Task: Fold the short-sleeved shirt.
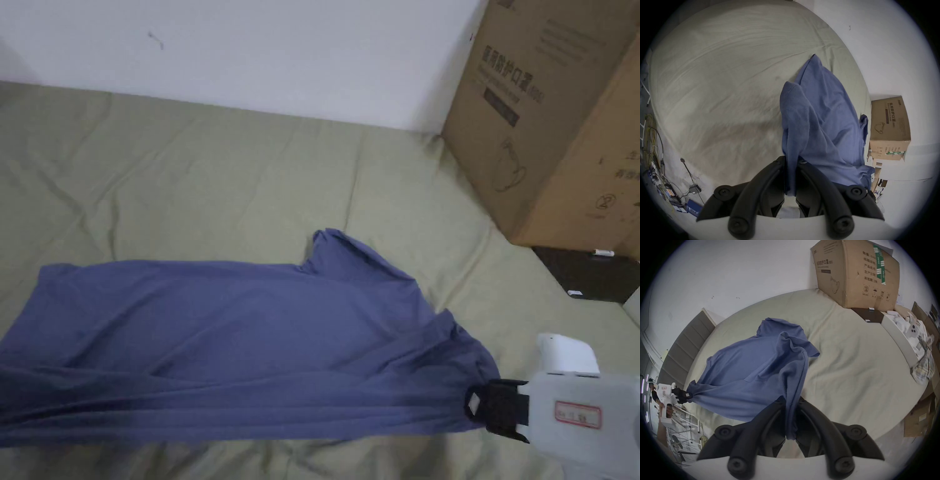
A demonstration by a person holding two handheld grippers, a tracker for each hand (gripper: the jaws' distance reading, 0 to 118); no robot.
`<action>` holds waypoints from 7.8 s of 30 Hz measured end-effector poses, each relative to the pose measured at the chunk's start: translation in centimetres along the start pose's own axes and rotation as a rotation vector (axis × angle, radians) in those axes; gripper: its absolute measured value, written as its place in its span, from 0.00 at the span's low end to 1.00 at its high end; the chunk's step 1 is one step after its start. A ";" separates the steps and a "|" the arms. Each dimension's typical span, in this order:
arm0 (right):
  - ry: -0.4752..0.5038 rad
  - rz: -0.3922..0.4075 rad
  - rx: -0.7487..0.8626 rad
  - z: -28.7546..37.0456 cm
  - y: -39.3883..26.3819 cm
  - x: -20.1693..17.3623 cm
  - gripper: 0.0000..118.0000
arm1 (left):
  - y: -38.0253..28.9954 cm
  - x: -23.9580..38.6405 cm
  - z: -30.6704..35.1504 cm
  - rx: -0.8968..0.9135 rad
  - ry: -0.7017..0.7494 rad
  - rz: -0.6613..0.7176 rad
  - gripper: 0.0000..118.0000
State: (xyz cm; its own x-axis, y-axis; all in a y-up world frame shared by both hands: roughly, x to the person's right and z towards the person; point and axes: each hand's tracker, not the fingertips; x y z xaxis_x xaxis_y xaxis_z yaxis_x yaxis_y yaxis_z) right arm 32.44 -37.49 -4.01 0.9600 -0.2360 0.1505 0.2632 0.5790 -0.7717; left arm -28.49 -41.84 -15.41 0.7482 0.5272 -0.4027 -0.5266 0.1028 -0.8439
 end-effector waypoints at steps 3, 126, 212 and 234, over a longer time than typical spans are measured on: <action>0.006 -0.011 -0.026 2.0 -2.9 0.5 0.07 | -2.4 -1.3 0.9 -0.026 0.017 -0.032 0.09; -0.096 -0.119 -0.286 -3.8 -5.8 1.9 0.11 | -3.3 -5.6 -0.8 -0.067 -0.011 0.004 0.12; -0.013 -0.362 0.006 13.4 -12.5 8.0 0.01 | -13.9 21.2 -16.3 -0.454 -0.139 -0.472 0.82; 0.090 -0.273 0.012 10.9 -10.9 6.3 0.01 | -15.9 16.2 -10.9 -0.132 -0.006 -0.494 0.00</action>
State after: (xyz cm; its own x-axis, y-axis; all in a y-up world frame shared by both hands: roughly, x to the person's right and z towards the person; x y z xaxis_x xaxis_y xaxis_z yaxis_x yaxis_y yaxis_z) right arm 36.67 -36.75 12.06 0.8415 -0.4524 0.2952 0.5121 0.4940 -0.7027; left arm -3.54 -44.12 -12.37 0.8923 0.4478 0.0569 -0.0552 0.2335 -0.9708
